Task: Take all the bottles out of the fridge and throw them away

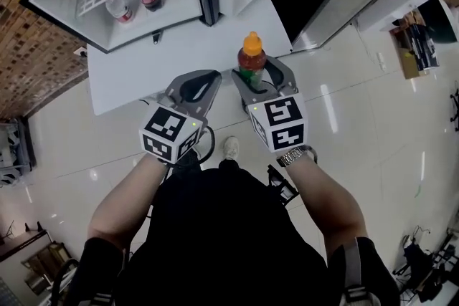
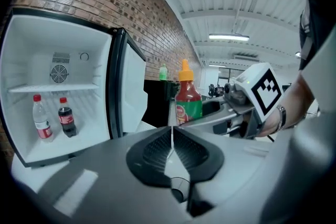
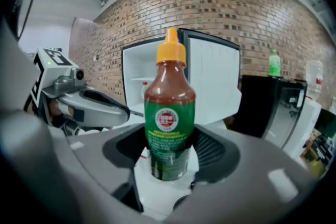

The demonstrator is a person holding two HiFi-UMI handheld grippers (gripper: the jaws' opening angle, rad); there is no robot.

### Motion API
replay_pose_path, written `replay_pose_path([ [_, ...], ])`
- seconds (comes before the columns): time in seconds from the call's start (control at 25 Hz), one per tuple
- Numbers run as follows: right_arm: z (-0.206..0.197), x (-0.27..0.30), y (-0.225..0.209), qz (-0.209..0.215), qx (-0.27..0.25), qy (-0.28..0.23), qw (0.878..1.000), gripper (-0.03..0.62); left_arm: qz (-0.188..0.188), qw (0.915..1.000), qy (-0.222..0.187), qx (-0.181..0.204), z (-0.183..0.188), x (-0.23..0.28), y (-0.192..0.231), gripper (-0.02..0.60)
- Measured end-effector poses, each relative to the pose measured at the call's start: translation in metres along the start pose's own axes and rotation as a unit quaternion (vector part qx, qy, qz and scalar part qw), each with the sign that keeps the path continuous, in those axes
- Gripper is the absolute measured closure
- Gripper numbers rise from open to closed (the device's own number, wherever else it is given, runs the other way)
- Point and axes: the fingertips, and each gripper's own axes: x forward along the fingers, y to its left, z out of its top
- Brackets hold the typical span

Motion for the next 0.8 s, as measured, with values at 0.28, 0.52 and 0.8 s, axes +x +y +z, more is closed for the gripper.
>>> replay_pose_path([
  [0.28, -0.078, -0.015, -0.018, -0.01, 0.029, 0.027, 0.999, 0.316, -0.04, 0.9981, 0.039, 0.026, -0.038, 0.044, -0.04, 0.568],
  [0.52, -0.152, -0.006, -0.029, -0.028, 0.069, 0.068, 0.995, 0.316, -0.071, 0.994, 0.075, 0.038, -0.085, 0.082, -0.051, 0.568],
  [0.8, -0.251, 0.021, -0.054, -0.064, 0.122, 0.117, 0.983, 0.318, -0.109, 0.9856, 0.123, 0.041, -0.164, 0.129, -0.062, 0.569],
])
